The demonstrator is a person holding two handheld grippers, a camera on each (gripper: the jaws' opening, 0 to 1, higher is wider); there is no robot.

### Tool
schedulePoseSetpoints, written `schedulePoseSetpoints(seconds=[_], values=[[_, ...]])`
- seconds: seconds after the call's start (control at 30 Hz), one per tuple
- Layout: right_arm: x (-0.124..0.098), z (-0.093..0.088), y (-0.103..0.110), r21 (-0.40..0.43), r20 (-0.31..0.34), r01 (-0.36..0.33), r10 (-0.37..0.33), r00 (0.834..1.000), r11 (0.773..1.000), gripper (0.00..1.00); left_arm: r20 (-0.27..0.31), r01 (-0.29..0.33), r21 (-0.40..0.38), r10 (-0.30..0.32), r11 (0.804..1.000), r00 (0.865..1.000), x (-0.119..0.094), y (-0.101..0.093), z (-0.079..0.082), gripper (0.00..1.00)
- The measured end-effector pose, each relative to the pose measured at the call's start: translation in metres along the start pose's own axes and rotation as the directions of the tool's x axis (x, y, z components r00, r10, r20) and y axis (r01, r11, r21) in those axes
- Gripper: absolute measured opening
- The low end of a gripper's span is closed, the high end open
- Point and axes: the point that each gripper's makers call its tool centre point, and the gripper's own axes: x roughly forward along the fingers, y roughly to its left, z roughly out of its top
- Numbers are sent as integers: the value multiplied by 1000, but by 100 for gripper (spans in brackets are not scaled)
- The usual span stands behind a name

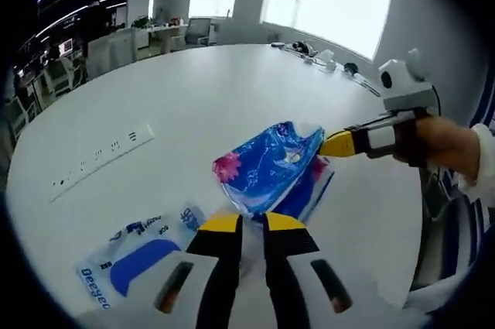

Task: Arrange the tabletop items into an orderly group along one side of the table until the central work area is clear of visible clutter.

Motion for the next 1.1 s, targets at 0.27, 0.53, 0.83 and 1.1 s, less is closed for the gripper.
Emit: schedulePoseSetpoints(seconds=[0.27, 0.53, 0.83, 1.1], values=[[14, -11, -10, 31, -32, 12, -11, 999, 999, 0, -61, 16, 36, -14, 999, 998, 13, 0, -6, 15], [27, -10, -22, 29, -46, 25, -24, 999, 999, 0, -79, 27, 45, -24, 999, 997, 22, 3, -10, 20], [35, -18, -29, 48, -62, 32, -29, 998, 998, 0, -111, 23, 18, -21, 1000, 994, 31, 9, -20, 25], [36, -20, -28, 15, -63, 14, -13, 998, 1000, 0, -115, 18, -4, -18, 1000, 993, 32, 7, -23, 25]])
